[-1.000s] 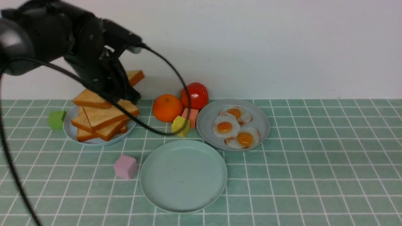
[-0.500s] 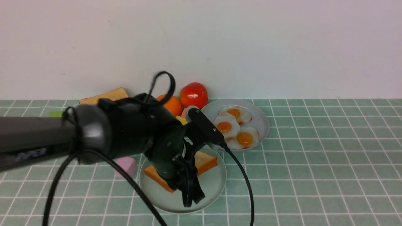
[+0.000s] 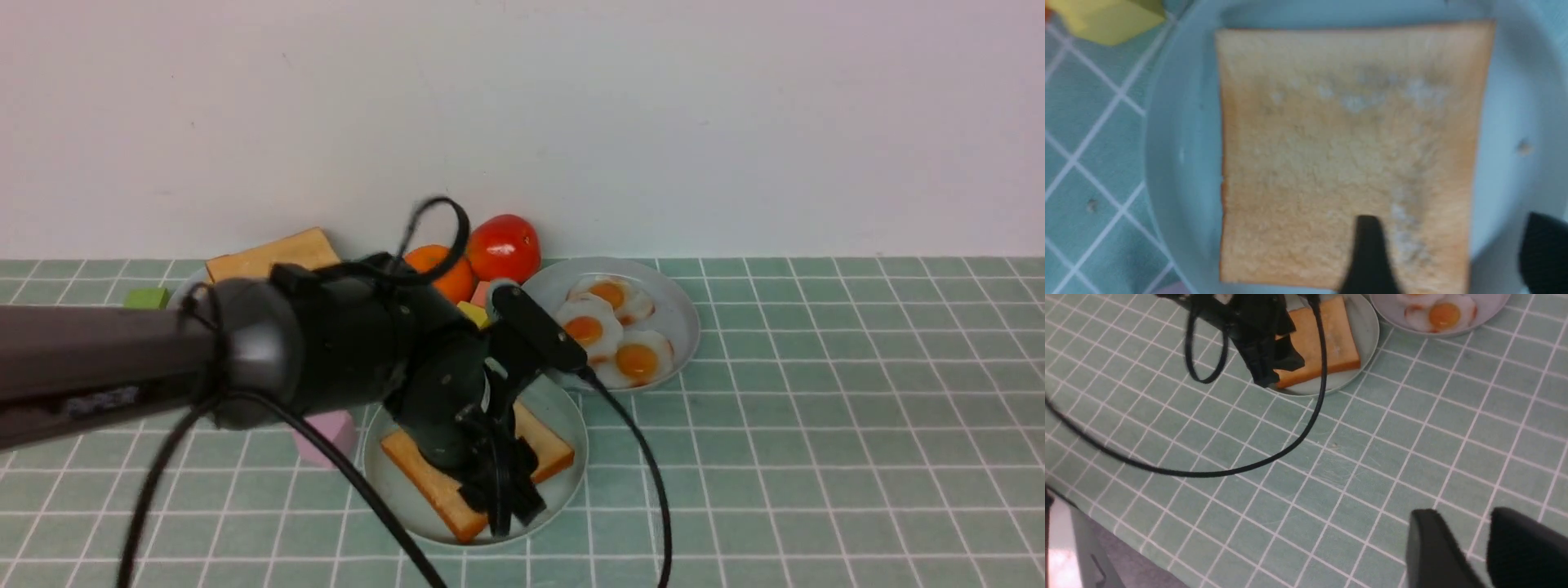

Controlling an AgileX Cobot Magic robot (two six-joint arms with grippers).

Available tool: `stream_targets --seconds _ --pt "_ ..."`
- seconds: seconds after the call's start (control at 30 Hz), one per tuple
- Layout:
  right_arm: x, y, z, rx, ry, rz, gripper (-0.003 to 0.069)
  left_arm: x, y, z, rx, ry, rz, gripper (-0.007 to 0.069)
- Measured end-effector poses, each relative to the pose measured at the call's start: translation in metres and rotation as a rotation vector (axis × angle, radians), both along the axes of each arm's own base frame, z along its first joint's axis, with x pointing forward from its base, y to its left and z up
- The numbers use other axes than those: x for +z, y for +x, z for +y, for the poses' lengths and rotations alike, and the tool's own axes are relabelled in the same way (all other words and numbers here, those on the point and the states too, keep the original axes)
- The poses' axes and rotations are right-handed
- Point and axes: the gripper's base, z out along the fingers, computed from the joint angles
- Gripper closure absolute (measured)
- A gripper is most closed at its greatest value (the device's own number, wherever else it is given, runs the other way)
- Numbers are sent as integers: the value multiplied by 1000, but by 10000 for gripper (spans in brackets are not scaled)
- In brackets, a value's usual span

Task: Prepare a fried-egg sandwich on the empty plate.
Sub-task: Use the left arm to put a slice of bread into the empty plate in the middle, then use the right arm to grab a fried egg

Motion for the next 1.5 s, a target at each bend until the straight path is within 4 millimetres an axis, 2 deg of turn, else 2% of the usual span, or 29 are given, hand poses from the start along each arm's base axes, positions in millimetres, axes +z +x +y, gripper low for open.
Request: stream_targets --seconds 0.03,0.1,0.13,0.2,0.23,0.27,0.3,0.33,0.37,0.4,0.47,0.5,0.53,0.57,0.6,0.63,0.67,0.7,0.77,0.87,0.9,0.93,1.0,1.23,1.5 --pt "-1 2 0 -3 0 8 384 0 0 0 3 -2 3 109" --pt "-5 18 4 -28 8 50 306 28 -9 4 40 -78 -10 32" --pt "-9 27 6 -36 7 71 287 42 -15 7 53 -117 -20 19" --pt "-16 47 10 -53 10 104 260 72 -27 14 79 -206 -50 34" --pt "-21 59 13 -63 14 125 253 92 -35 20 83 -257 -80 67" --pt "-28 76 17 -78 21 149 251 115 -47 28 95 -324 -118 132" --pt "-34 87 20 -84 22 176 251 126 -53 33 102 -359 -140 174" --pt "-45 109 25 -98 20 212 257 150 -69 45 109 -425 -192 288" --pt "-52 122 29 -103 20 234 264 161 -79 53 112 -462 -221 344" --pt "-63 137 33 -105 14 265 270 172 -92 63 115 -500 -253 438" --pt "-72 161 39 -105 19 276 284 185 -112 80 113 -550 -298 581" --pt "-84 179 44 -104 18 300 291 189 -127 92 109 -578 -328 624" --pt "-92 198 49 -103 26 310 298 191 -139 102 106 -601 -350 638" --pt "-93 201 50 -103 28 313 299 191 -144 105 106 -607 -355 638" --pt "-104 228 58 -101 40 328 303 188 -161 119 103 -637 -384 638" --pt "-108 230 59 -101 39 340 303 188 -163 121 105 -642 -386 638" --pt "-110 252 65 -100 58 334 303 179 -180 134 112 -672 -400 638" --pt "-117 269 70 -99 61 341 303 175 -186 139 118 -688 -403 638" --pt "-129 292 75 -100 63 351 305 162 -199 150 129 -715 -412 638" --pt "-148 318 82 -102 64 368 305 151 -207 157 138 -743 -426 638" --pt "-150 325 84 -101 68 363 305 150 -208 158 139 -747 -429 638" --pt "-160 339 88 -105 76 372 306 147 -211 160 143 -771 -440 638" --pt "-173 354 92 -115 87 388 306 148 -213 162 141 -795 -458 638" --pt "-206 387 102 -131 123 416 306 151 -214 162 139 -820 -479 638" --pt "-217 396 103 -144 126 403 306 149 -214 162 143 -815 -470 638"
